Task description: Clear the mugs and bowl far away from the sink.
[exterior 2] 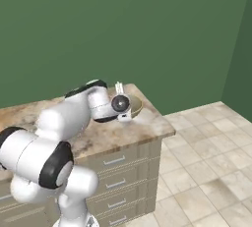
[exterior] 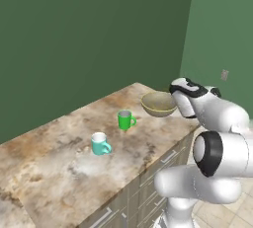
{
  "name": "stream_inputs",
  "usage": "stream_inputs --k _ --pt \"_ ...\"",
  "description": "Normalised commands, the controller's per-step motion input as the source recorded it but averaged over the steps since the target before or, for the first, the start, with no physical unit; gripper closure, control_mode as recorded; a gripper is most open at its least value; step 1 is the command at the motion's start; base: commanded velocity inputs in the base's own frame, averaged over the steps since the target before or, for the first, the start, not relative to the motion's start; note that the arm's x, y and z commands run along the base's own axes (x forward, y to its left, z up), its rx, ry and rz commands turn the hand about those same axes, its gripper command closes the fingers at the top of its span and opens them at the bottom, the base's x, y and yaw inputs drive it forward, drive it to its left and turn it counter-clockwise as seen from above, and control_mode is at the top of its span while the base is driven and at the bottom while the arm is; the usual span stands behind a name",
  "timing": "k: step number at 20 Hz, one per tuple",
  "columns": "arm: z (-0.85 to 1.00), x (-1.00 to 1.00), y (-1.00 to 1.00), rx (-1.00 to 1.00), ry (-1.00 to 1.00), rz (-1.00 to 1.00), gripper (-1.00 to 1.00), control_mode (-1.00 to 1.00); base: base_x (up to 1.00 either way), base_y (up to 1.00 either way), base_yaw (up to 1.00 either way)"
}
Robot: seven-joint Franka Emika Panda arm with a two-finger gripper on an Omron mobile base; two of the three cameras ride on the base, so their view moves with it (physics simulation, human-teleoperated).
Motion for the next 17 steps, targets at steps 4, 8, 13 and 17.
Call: stream_inputs --k 4,8,13,17 --pt "1.0 -1.0 0.02 0.01 -0.28 0.08 -1.0 -1.0 0.0 0.0 0.0" --pt "0.93 -1.0 0.01 0.0 -0.25 0.04 -1.0 -1.0 0.0 0.0 0.0" --pt "0.96 -1.0 -0.01 0.02 -0.06 0.0 -1.0 -1.0 0.0 0.0 0.0" --pt "0.92 -1.0 -0.08 0.11 0.04 0.0 -1.0 -1.0 0.0 0.0 0.0"
